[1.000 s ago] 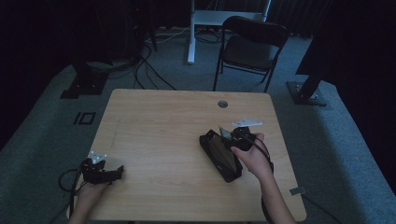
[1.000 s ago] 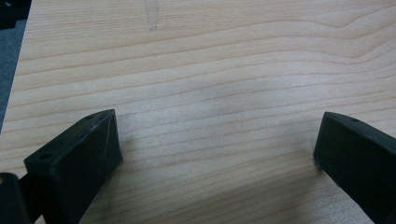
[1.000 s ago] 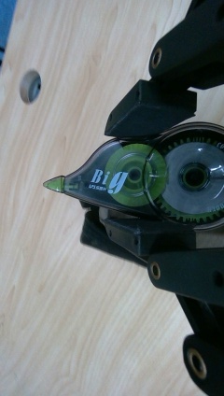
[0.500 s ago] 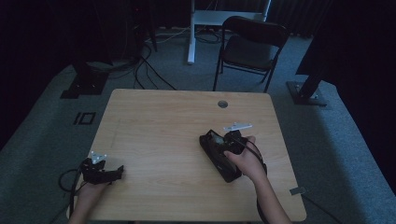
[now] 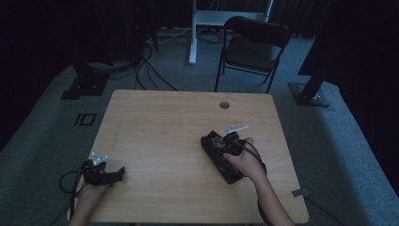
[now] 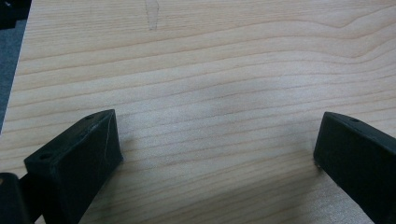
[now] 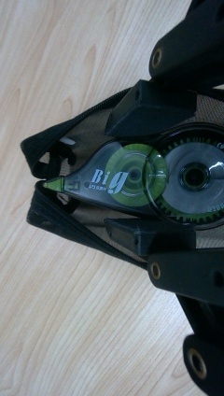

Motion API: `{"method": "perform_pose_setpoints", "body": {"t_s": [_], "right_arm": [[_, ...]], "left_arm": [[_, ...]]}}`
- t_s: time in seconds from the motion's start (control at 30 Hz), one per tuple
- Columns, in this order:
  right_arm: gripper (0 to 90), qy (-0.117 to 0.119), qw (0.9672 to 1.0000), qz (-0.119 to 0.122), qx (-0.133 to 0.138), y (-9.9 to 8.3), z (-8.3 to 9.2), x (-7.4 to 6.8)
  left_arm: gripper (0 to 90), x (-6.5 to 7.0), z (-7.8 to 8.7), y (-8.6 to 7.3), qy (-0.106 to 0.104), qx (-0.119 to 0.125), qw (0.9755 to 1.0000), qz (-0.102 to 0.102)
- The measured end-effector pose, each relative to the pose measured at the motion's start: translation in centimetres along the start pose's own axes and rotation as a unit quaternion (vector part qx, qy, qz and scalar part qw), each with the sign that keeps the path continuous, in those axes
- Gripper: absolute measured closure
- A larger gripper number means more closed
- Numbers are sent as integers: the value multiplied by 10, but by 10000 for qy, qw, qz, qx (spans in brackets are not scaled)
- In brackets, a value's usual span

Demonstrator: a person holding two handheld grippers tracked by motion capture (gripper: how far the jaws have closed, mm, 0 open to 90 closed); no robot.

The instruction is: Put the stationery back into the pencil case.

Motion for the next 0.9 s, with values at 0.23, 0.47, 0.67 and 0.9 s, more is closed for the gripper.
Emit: {"method": "perform_pose_setpoints", "body": {"t_s": [0.23,0.47,0.67,0.9], "right_arm": [[490,-44,9998,-20,-175,2,-6,6],[490,-27,9991,88,-407,1,-14,6],[490,-48,9982,170,-565,4,-17,7],[490,-55,9977,149,-652,5,-22,9]], "left_arm": [[7,0,0,0,0,0,10000,1],[7,0,0,0,0,0,10000,-1],[7,0,0,0,0,0,10000,0],[7,0,0,0,-1,0,10000,0]]}}
Point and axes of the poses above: each handheld gripper's, and its own axes: z roughly backward along the jaws, y roughly out of its top, x roughly to its right, the point moved 7 cm from there along -z, roughly forward along the jaws, and after that the axes turned 2 degrees about -x, right-handed, at the moved point
